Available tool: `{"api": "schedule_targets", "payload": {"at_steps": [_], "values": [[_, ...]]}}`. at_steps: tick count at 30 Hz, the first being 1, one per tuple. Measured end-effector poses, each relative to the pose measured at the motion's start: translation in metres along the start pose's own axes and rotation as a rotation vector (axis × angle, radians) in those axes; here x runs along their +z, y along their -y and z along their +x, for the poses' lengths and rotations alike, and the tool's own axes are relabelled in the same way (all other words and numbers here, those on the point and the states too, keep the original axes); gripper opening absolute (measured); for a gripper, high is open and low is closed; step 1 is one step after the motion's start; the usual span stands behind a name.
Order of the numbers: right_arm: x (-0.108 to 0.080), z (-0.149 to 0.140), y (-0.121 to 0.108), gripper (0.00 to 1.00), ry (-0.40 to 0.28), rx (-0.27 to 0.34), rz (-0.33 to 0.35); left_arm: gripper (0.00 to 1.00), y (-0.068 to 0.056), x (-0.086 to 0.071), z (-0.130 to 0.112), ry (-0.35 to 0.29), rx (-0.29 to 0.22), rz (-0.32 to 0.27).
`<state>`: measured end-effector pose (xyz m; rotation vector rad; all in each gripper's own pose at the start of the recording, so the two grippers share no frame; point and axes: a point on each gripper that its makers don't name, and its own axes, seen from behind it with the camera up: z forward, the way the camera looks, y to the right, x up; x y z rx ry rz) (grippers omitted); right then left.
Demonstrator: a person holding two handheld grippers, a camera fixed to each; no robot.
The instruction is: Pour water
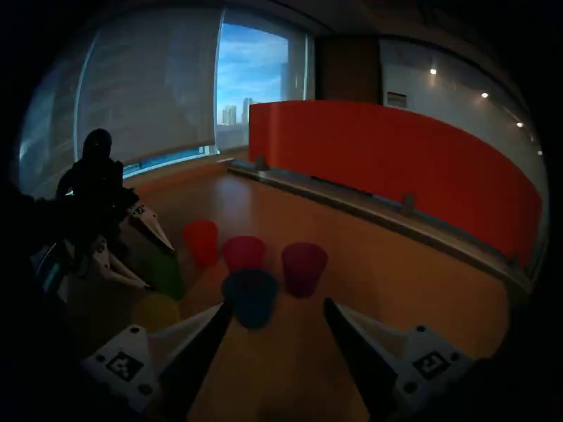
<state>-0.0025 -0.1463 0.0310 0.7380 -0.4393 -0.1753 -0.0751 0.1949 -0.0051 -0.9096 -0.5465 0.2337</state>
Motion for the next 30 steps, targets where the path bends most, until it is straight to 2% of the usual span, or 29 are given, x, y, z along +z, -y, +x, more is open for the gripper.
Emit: {"api": "schedule_targets", "payload": {"at_steps": [9, 12, 21, 30], "values": [[0.0, 0.0, 0.0, 1.0, -0.003, 0.001, 0.001, 0.89, -0.003, 0.0, 0.0, 0.003, 0.006, -0.003], [0.0, 0.0, 0.001, 1.0, -0.001, 0.003, 0.004, 0.89, -0.001, -0.001, 0.005, -0.008, 0.004, 0.002], [0.005, -0.005, 0.005, 1.0, 0.009, 0.007, 0.015, 0.89, 0.005, -0.016, 0.023, -0.064, -0.026, 0.006], [0.019, -0.012, 0.016, 1.0, 0.029, 0.005, 0.034, 0.89, 0.013, -0.031, 0.036, -0.114, -0.014, 0.035]]}}
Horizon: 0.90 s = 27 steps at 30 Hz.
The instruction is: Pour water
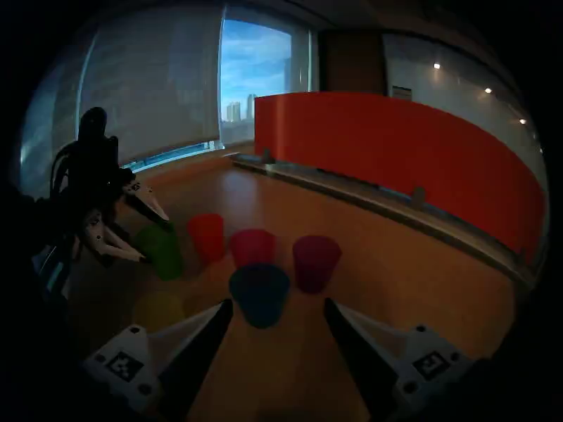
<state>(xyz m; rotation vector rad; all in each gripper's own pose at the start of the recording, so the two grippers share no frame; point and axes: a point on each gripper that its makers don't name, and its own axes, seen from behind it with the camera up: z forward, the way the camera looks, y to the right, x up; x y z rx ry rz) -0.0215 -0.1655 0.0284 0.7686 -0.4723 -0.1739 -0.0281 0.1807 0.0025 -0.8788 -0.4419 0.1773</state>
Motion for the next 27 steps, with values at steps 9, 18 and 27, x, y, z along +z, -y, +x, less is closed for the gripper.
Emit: {"api": "schedule_targets", "payload": {"at_steps": [9, 18, 27], "values": [[0.016, -0.009, 0.008, 1.0, 0.026, -0.014, 0.016, 0.89, 0.002, -0.013, 0.025, -0.076, -0.003, 0.016], [0.029, -0.019, 0.011, 1.0, 0.053, -0.019, 0.03, 0.89, 0.009, -0.032, 0.051, -0.162, -0.01, 0.042], [0.044, -0.028, 0.013, 1.0, 0.076, -0.024, 0.041, 0.89, 0.017, -0.048, 0.067, -0.229, -0.036, 0.061]]}}
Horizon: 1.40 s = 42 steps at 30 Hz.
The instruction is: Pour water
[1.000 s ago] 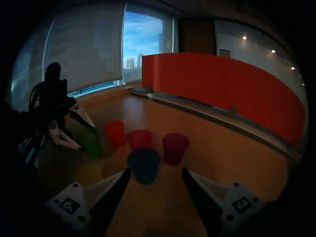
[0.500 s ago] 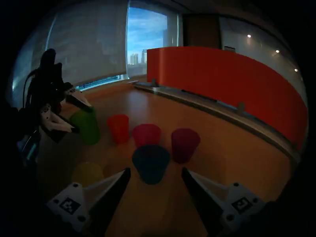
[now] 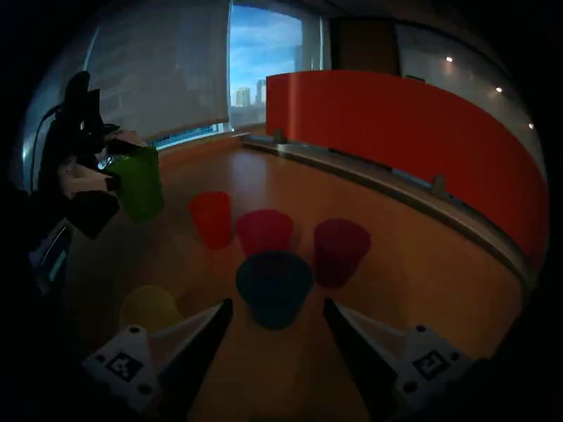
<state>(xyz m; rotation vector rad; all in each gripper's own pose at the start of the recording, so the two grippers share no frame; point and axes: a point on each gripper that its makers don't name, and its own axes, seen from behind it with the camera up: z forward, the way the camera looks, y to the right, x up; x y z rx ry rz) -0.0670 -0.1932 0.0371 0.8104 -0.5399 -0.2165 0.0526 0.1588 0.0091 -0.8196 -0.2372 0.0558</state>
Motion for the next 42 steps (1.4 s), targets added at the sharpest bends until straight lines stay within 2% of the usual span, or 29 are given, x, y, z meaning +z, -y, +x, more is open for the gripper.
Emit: {"api": "schedule_targets", "payload": {"at_steps": [15, 33, 42], "values": [[0.022, -0.004, -0.001, 1.0, 0.019, -0.007, 0.008, 0.9, 0.005, -0.011, 0.017, -0.062, -0.019, 0.017], [0.045, -0.005, 0.0, 1.0, 0.031, -0.022, 0.02, 0.9, 0.015, -0.018, 0.017, -0.07, -0.017, 0.043], [0.052, -0.005, 0.0, 1.0, 0.036, -0.031, 0.021, 0.9, 0.016, -0.02, 0.016, -0.072, -0.014, 0.047]]}}
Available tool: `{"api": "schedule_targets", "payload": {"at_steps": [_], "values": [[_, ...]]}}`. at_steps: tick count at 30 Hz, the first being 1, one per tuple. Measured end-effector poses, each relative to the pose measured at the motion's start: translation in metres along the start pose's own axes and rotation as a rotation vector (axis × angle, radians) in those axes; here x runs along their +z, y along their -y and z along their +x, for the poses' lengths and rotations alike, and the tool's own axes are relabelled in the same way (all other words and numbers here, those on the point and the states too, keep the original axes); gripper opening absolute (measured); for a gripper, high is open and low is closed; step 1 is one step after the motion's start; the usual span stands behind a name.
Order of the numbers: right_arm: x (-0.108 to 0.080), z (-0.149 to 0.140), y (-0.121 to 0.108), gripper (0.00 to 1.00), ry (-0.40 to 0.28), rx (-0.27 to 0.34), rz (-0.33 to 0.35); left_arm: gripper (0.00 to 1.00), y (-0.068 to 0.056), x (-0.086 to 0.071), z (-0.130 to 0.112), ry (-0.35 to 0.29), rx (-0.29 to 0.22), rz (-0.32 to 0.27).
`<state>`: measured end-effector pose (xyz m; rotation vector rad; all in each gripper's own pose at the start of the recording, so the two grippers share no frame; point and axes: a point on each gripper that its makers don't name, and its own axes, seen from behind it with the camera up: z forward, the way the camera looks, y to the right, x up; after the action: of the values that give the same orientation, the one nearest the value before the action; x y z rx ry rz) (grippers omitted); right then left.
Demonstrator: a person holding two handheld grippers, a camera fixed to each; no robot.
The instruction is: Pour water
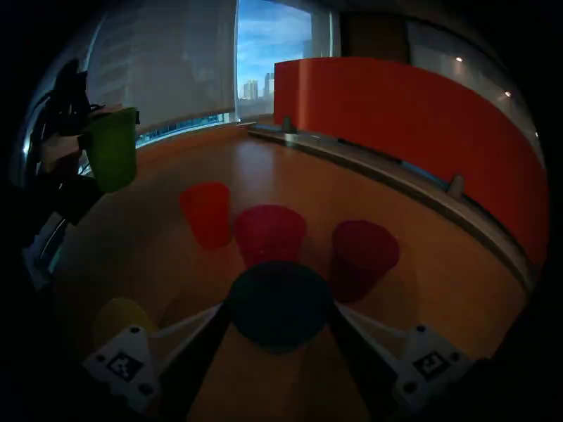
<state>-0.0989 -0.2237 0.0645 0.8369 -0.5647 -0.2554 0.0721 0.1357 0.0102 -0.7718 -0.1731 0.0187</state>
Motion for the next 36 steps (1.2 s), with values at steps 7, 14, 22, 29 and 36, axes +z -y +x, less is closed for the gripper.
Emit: {"api": "schedule_targets", "payload": {"at_steps": [7, 14, 22, 29, 36], "values": [[0.004, -0.002, 0.0, 0.97, 0.008, -0.013, -0.001, 0.9, 0.0, -0.001, -0.001, 0.003, 0.004, 0.001], [0.005, -0.002, 0.0, 0.9, 0.003, -0.016, -0.004, 0.9, -0.001, -0.002, -0.001, 0.004, 0.006, 0.003], [-0.004, 0.006, 0.002, 0.9, -0.018, -0.005, -0.008, 0.9, -0.004, -0.003, -0.004, 0.006, 0.002, -0.002], [-0.028, 0.029, 0.004, 0.9, -0.064, -0.005, -0.028, 0.9, -0.004, -0.005, 0.0, -0.001, 0.007, 0.004], [-0.056, 0.051, 0.007, 0.89, -0.122, 0.005, -0.054, 0.9, -0.005, -0.007, 0.004, -0.01, 0.007, 0.009]]}}
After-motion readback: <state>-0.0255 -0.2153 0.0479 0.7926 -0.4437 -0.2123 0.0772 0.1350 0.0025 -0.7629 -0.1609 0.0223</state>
